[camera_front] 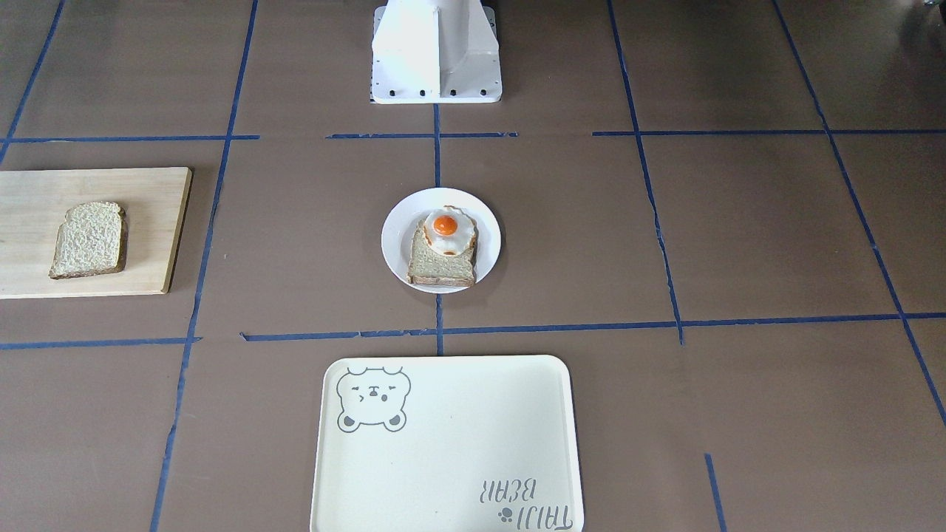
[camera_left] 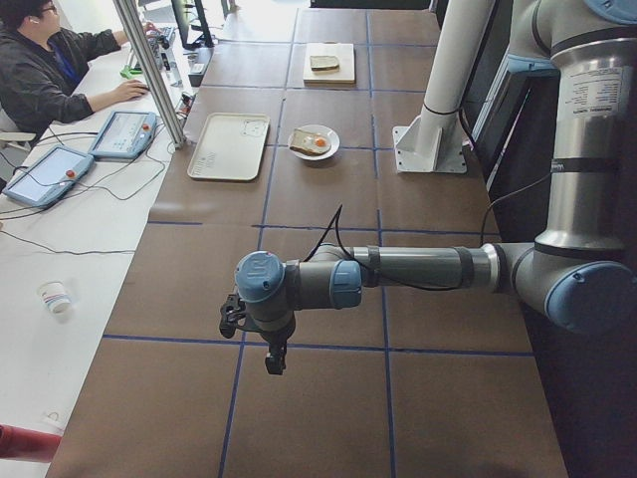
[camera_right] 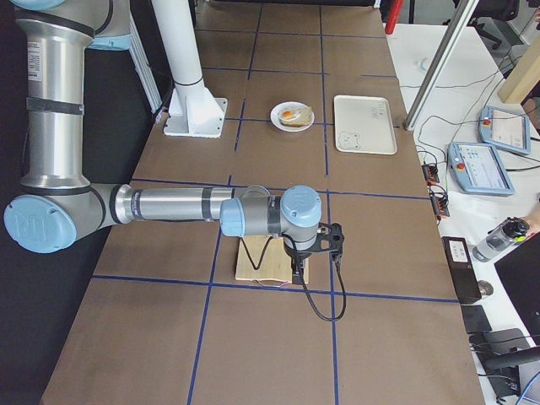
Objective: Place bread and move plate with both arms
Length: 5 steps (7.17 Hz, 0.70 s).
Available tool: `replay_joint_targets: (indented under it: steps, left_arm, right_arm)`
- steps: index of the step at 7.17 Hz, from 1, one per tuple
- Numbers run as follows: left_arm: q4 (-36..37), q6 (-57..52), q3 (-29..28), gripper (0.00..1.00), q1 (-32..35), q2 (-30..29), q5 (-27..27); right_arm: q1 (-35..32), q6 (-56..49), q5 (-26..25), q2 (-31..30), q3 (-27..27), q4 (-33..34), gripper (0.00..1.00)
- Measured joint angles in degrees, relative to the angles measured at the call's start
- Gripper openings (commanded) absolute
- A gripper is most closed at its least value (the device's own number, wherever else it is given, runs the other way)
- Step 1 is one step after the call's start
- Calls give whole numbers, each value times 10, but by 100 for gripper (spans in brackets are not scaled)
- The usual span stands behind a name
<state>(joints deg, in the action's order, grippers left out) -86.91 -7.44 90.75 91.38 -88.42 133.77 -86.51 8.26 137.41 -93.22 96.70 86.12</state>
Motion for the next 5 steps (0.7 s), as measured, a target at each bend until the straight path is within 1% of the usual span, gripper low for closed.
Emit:
replay_joint_targets:
  steps: [1, 2, 3, 5]
  left_arm:
    - [0, 0, 0, 100, 0, 0, 0]
    - [0, 1, 1, 100, 0, 0, 0]
    - [0, 1, 1, 100, 0, 0, 0]
    - [0, 1, 1, 100, 0, 0, 0]
  right_arm:
    - [23, 34, 2, 1, -1, -14, 100]
    - [42, 81, 3, -6, 0, -47, 100]
    - [66, 152, 3, -20, 0, -115, 100]
    - [135, 319, -2, -37, -2, -273, 100]
